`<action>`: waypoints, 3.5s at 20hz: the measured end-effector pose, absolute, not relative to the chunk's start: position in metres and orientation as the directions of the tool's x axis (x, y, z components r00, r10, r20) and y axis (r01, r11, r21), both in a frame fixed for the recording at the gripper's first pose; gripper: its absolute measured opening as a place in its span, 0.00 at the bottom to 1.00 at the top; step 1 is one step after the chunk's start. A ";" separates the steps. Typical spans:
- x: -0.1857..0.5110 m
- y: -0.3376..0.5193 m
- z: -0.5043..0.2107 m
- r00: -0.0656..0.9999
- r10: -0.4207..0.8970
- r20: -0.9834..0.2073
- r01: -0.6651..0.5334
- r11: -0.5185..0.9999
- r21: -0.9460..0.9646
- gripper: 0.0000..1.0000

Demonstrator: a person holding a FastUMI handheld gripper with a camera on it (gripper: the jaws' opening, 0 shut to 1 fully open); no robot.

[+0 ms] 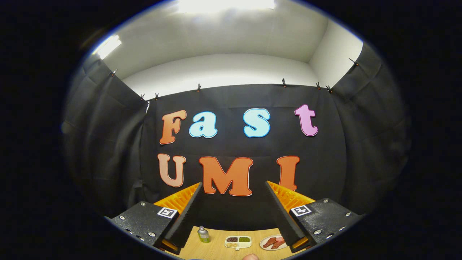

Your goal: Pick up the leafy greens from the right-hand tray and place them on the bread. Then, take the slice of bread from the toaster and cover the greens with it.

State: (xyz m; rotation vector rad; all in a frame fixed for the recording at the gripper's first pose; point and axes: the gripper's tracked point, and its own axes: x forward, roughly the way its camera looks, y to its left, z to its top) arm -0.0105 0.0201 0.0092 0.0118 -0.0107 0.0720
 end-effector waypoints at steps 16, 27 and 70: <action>-0.019 -0.012 -0.187 0.915 0.067 -0.398 -0.073 0.997 0.002 0.99; -0.086 -0.047 -0.341 0.649 0.027 -0.760 -0.073 0.997 -0.026 0.99; -0.206 -0.077 -0.577 -0.028 -0.019 -0.999 -0.070 0.997 -0.017 0.70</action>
